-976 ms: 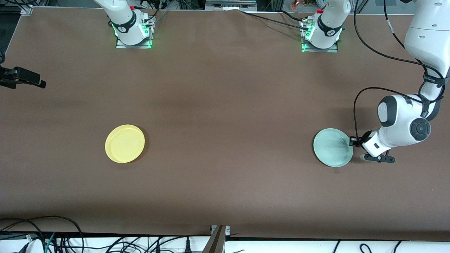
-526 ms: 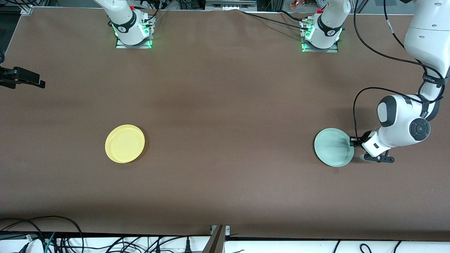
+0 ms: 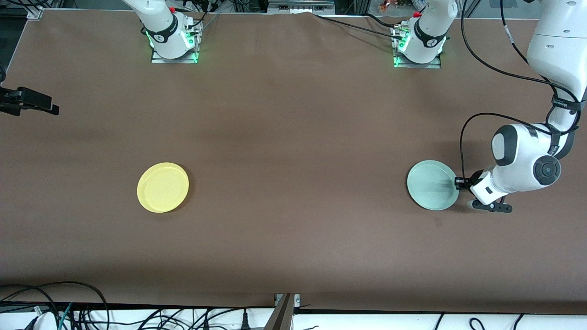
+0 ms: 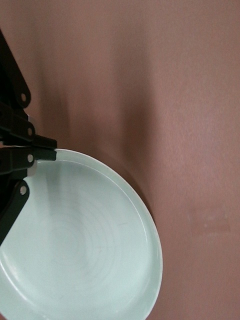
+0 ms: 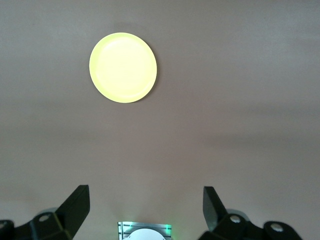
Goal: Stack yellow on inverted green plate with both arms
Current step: 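Lift the green plate with the left gripper and tilt it on edge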
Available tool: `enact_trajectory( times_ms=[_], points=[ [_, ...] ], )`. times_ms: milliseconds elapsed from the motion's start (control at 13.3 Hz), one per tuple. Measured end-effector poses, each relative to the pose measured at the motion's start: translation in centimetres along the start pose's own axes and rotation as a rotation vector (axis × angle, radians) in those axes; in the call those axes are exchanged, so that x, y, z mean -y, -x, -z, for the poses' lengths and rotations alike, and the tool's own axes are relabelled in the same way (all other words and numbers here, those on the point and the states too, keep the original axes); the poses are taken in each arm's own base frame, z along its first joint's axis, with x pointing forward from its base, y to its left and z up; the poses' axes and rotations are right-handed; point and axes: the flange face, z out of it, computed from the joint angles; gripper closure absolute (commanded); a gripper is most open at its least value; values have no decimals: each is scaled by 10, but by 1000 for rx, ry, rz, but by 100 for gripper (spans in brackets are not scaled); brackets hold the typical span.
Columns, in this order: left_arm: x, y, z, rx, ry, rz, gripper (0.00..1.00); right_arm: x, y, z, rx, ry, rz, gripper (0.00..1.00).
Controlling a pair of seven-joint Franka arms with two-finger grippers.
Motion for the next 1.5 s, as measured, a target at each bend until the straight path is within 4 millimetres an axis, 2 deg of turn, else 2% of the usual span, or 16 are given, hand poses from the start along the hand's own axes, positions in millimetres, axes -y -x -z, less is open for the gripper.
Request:
enact_trajectory(
  times_ms=[150,300,676,901,1126,1277,1502],
  points=[
    [-12,-10,34,28,-1,-15,100,0,0,0,-1,-1,0,0],
    [-34,-21,71,52,-13,-11,100,0,0,0,0,-1,0,0],
    [-113,-32,131,138,-126,22,100,0,-1,-1,2,-1,0,0],
    [-183,-26,159,184,-229,43,100,1,-1,-1,1,-2,3,0],
    [-268,-11,174,191,-383,51,100,1,-2,-1,1,-2,2,0],
    [-323,4,173,166,-488,63,100,0,-2,-1,1,-2,1,0],
    [-414,40,155,103,-627,119,100,0,-2,0,-4,-1,0,0]
  ],
)
